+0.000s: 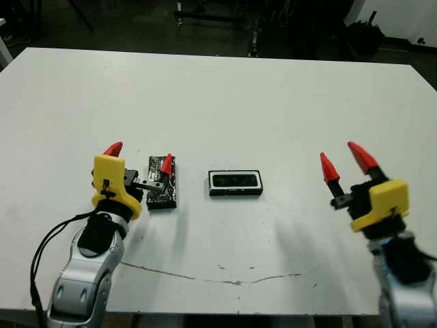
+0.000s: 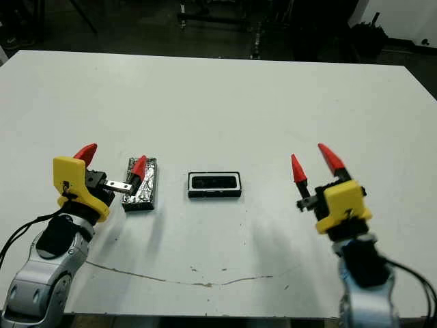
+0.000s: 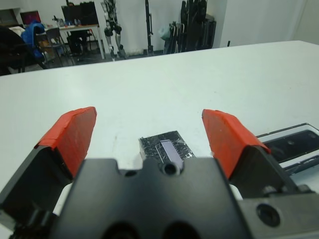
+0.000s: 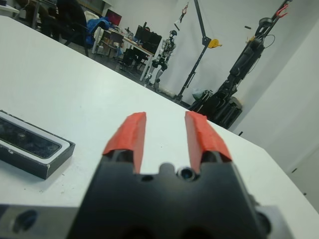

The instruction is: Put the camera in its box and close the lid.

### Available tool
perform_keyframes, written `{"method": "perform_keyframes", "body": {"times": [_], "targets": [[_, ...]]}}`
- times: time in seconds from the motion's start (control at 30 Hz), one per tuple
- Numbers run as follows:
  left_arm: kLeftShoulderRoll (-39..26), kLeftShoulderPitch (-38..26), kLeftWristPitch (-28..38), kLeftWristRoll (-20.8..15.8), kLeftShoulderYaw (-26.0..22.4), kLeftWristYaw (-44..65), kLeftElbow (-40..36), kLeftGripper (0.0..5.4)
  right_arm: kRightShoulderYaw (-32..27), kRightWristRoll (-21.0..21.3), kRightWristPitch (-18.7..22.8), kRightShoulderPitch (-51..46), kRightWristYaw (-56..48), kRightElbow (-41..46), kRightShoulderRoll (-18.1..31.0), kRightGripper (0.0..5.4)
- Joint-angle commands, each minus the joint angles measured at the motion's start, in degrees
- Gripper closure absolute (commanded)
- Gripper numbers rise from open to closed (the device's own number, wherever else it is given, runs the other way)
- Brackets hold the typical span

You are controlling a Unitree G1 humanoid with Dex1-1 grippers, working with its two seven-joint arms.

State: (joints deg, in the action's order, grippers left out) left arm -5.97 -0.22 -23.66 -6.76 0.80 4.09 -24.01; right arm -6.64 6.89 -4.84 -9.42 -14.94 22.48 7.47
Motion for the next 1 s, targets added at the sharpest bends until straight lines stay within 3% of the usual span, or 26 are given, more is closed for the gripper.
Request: {"method": "perform_keyframes", "body": {"times": [0.03,0.33,0.4,1.0], "targets": [[0.82,-1.24,-3.4,0.36,-0.09,-1.33,0.53,0.0,0.84,0.96,-2.26,-0.75,1.84,-1.83,0.84,3.74],[6.17,-6.28,-19.82,-7.37,-4.57,-4.99,-1.63,0.0,2.06,0.05,-1.75,-0.34,2.98,-1.83,1.46,5.11],[5.39,-7.47,-22.01,-7.06,-4.35,-5.07,-1.81,0.0,2.29,0.21,-1.87,-0.04,3.23,-2.07,1.71,5.39],[-0.64,-11.94,-33.41,-0.47,1.22,-5.33,-3.61,0.0,4.64,1.92,-2.16,-0.47,6.22,-1.75,1.6,5.39]]}}
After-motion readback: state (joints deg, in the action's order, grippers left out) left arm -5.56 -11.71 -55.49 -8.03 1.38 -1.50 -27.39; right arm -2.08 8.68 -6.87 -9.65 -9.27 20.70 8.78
